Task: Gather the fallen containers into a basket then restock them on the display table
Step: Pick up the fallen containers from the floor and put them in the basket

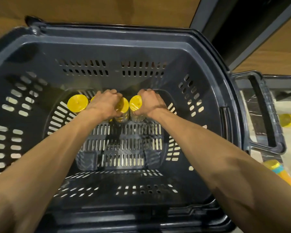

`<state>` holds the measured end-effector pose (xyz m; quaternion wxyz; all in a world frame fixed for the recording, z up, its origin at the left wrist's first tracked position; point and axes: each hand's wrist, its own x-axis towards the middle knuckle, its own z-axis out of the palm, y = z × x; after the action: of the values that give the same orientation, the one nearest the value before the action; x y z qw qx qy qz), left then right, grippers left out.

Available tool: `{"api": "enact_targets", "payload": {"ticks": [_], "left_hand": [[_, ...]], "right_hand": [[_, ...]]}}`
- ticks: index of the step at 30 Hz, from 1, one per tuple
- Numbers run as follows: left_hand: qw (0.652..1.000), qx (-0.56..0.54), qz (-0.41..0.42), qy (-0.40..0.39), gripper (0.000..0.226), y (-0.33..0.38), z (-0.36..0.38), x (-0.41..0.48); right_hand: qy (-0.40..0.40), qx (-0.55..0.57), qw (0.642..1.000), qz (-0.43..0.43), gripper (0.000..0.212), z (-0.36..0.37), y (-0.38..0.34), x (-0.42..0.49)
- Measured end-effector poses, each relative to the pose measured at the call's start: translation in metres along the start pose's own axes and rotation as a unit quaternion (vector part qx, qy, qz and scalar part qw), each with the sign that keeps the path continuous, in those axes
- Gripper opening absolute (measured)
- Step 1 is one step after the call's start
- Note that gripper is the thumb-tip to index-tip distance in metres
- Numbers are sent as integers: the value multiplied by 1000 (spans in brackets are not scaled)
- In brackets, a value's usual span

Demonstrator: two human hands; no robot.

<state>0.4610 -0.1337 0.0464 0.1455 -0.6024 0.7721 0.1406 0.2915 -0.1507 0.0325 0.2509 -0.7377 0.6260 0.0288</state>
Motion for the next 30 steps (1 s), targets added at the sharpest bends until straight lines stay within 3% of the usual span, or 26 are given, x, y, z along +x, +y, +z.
{"api": "enact_targets", "payload": {"ticks": [12,20,24,30], "left_hand": [[999,-30,-28,19,76,-20,11,-7],[998,-27,-48,-19,79,-20,-8,-14],[998,45,-44,-18,68,-15,-39,-26],[982,190,-15,-5,55,11,-97,-55]], "right_hand": [[-1,33,999,4,80,15,-13,-7],[-15,-4,999,-28,73,-15,-12,-15],[-24,-73,995,-66,54,-49,-12,-29],[18,-172,980,-101,49,-115,-9,-72]]}}
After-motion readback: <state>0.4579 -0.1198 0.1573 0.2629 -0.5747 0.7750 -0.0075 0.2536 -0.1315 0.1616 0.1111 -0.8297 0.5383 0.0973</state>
